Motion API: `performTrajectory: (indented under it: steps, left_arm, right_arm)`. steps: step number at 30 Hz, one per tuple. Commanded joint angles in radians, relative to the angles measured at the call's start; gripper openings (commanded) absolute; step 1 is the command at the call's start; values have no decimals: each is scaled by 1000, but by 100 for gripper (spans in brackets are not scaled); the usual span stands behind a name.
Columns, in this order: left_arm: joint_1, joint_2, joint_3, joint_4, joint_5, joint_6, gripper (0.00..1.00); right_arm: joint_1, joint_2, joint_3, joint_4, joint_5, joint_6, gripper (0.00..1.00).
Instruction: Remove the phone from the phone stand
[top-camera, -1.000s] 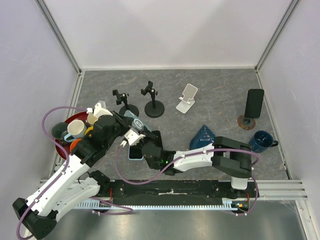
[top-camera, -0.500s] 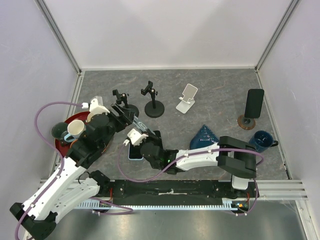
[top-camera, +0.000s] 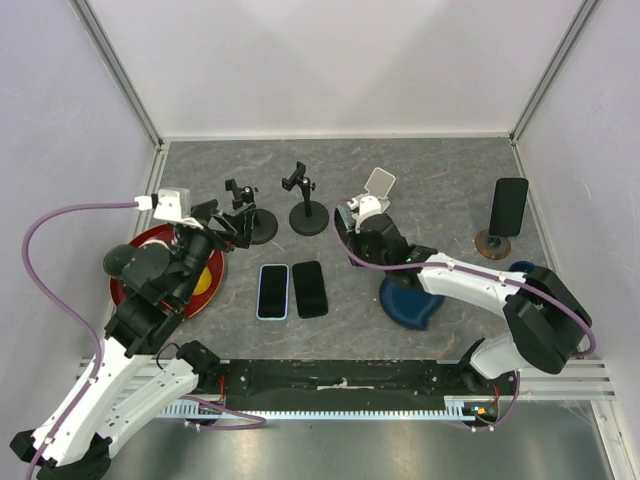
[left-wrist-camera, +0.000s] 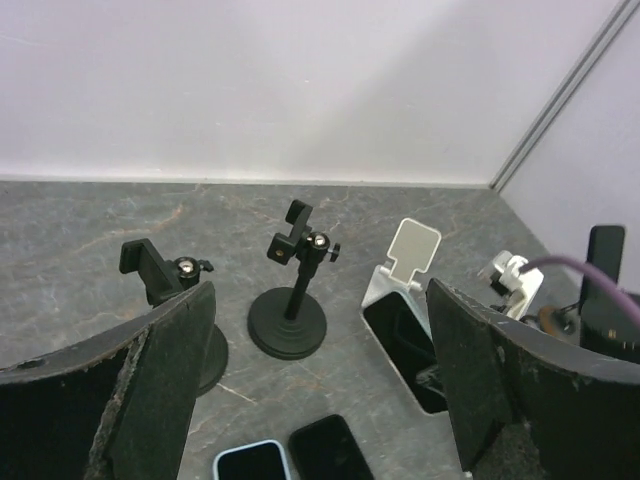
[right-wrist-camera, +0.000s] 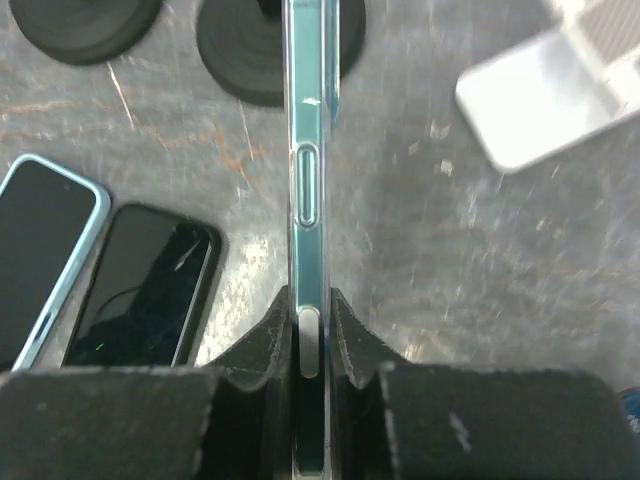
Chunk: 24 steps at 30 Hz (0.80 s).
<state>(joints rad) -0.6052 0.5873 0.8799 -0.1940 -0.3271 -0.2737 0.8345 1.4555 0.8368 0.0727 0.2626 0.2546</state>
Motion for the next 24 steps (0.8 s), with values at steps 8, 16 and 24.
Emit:
performTrajectory:
  steps: [8, 16, 24]
  left_arm:
    - [12, -21, -107, 85, 40, 192, 94]
    - [51, -20, -104, 68, 52, 188, 94]
    - [74, -21, -105, 64, 68, 171, 94]
  right_arm:
    - [-178, 65, -154, 171, -598, 400, 0]
    - [-176, 104, -278, 390, -683, 563, 0]
    - [-81, 252, -303, 741, -688, 745, 0]
